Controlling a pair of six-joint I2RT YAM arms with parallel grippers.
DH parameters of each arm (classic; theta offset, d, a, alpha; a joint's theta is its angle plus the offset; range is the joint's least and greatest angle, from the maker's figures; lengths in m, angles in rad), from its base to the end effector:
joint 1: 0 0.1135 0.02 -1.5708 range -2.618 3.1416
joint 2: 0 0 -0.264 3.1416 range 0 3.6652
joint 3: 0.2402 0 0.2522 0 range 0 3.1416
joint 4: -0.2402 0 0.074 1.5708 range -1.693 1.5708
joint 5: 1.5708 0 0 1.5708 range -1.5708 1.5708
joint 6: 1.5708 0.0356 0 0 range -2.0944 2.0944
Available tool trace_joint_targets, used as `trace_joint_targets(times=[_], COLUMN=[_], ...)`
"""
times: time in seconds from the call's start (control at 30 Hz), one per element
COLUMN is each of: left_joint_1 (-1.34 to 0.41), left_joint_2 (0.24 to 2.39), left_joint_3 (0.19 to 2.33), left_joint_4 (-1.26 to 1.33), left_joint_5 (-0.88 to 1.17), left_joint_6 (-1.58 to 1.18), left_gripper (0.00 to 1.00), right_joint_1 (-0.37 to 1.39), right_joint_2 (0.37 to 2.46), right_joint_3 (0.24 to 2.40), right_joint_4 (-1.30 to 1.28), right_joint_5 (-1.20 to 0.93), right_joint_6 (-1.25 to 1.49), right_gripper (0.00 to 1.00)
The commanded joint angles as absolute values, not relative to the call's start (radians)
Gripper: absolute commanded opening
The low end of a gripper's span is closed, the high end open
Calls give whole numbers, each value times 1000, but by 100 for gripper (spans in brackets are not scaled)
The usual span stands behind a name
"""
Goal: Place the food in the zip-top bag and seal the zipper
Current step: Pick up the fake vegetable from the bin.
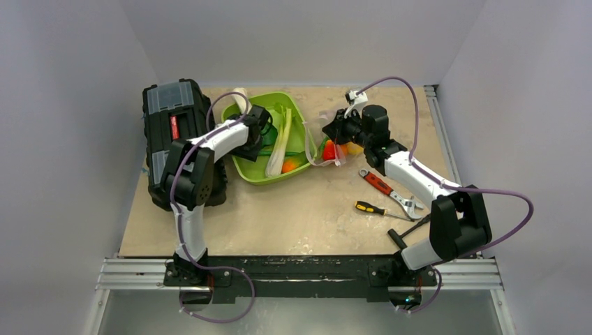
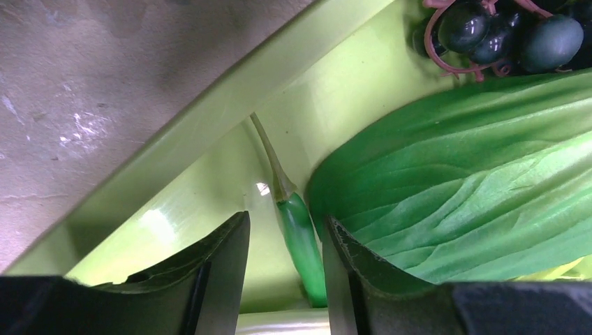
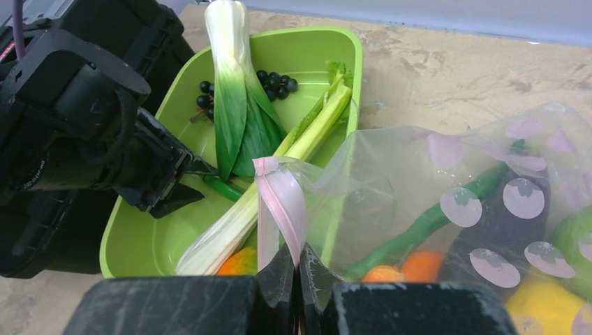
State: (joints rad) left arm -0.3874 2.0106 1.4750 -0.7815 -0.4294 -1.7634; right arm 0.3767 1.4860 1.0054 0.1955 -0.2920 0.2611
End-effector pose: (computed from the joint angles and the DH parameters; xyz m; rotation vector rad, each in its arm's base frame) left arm 0.3763 -0.1375 0.1760 -1.7371 1.9974 -0.0226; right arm 0.3183 0.1369 0.2861 -0.3175 1.8779 0.7089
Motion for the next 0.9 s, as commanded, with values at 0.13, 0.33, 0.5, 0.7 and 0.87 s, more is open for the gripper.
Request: trace_joint_targets(times=[0.13,0.33,0.5,0.7,0.87], left_joint_1=[-374,-385,-385,-393,-410], left_joint_2=[2057,2052,2026,1951,1843], left_joint_3=[1509,1511,1487,1489,1482], left_joint_4=[-825,-871,-876,-886,-896], left_joint_5=[-435,-467,-500,-583,-666], left_joint_6=[-1871,-1872,-1868,-1790,-1709], left_gripper=[39,33,11,1,0], right_joint_1=[378,378,379,378,380], right_joint_2=[1488,1491,1490,1487,1488], right_joint_3=[1017,1017,1016,1014,1015], right_joint_4=[240,241,242,245,248], right_joint_5=[-322,-322,-321,-322,-341], right_joint_6=[259,259,259,261,260], right_gripper=[0,0,0,0,0])
